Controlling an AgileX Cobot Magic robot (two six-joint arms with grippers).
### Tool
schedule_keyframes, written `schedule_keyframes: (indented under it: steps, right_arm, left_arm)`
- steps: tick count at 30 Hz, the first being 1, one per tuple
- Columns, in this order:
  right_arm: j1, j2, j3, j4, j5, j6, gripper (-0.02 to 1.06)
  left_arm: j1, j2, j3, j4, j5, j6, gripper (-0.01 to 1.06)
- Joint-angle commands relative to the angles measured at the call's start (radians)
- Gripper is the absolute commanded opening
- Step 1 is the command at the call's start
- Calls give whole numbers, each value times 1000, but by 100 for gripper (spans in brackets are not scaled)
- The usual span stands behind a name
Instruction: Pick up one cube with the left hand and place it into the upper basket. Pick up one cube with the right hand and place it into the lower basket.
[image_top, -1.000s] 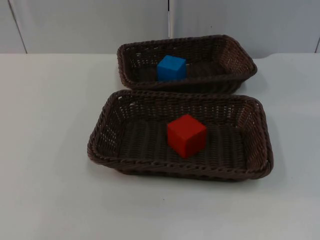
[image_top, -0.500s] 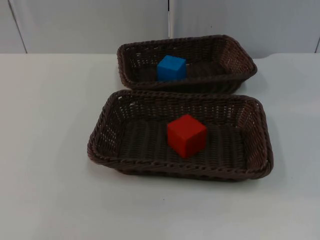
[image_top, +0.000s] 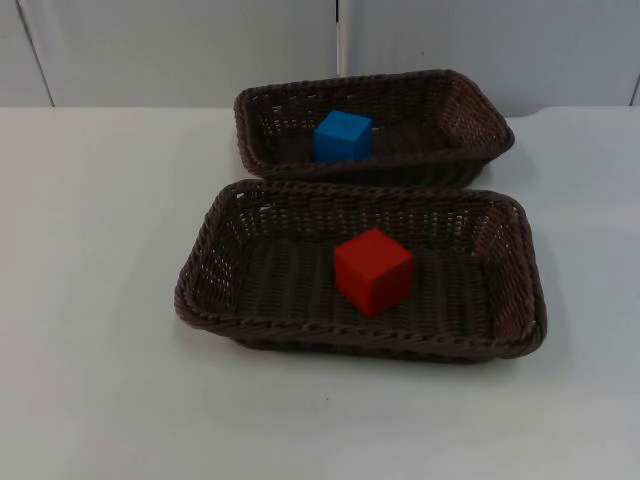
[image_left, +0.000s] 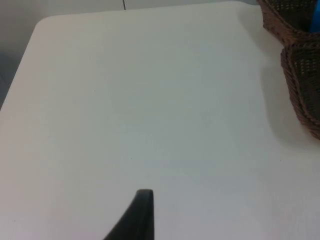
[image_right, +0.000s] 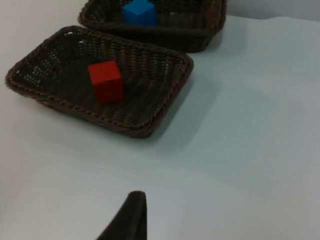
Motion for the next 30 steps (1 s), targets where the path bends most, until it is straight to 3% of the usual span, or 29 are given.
schedule_keyframes:
  steps: [1, 15, 30]
  right_arm:
    - [-32, -3, 2, 1, -5, -1, 105]
    - [-219, -3, 2, 1, -5, -1, 105]
    - [-256, -3, 2, 3, -5, 2, 105]
  left_arm:
    - [2, -5, 5, -5, -11, 1, 105]
    - [2, -5, 5, -5, -11, 1, 105]
    - [2, -5, 5, -5, -11, 1, 105]
